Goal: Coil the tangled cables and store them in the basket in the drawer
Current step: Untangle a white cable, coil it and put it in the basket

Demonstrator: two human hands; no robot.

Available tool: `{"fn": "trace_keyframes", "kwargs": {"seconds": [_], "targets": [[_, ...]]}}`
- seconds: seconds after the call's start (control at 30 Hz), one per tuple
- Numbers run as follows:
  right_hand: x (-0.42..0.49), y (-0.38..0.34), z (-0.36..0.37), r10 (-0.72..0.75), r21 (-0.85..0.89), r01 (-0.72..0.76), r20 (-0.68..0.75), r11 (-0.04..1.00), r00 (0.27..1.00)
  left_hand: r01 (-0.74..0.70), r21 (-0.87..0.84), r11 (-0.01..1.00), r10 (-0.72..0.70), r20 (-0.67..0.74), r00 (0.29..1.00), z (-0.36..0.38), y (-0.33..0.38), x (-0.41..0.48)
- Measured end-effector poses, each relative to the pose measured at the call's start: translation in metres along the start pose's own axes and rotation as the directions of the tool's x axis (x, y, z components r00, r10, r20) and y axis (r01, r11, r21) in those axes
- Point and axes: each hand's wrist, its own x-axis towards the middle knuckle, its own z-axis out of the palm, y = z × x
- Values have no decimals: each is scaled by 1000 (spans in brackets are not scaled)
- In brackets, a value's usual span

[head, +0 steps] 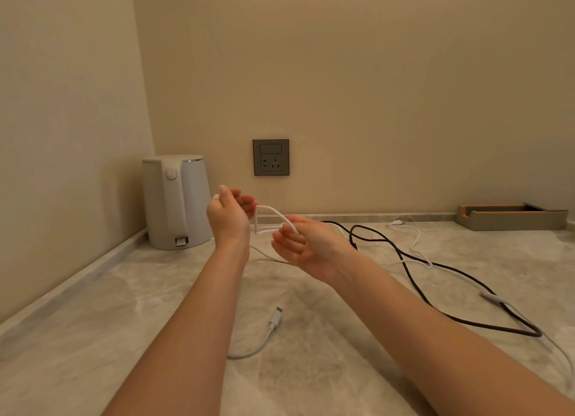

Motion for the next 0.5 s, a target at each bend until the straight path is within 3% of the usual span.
{"fn": "trace_keyframes", "kwargs": {"seconds": [0.2,0.33,0.4,0.43,0.47,0.5], "targets": [[-2,9,4,-211,193,205,13,960,977,93,30,995,-95,82,992,6,-7,-3],[-3,3,4,-206,261,192,29,946,978,150,63,987,-158,155,975,6,-5,-5],[-3,-2,0,-226,107,217,78,970,971,158,130,979,-182,197,963,6,-5,-5],[-4,-5,-2,-258,-67,267,119,961,959,150,181,972,-189,221,957,4,-5,-5],[-4,-9,-6,-296,-286,334,169,898,940,148,230,962,-206,250,946,3,-5,-6],[-4,-14,-10,-338,-504,403,219,764,915,158,269,950,-235,288,928,1,-4,-6]]}}
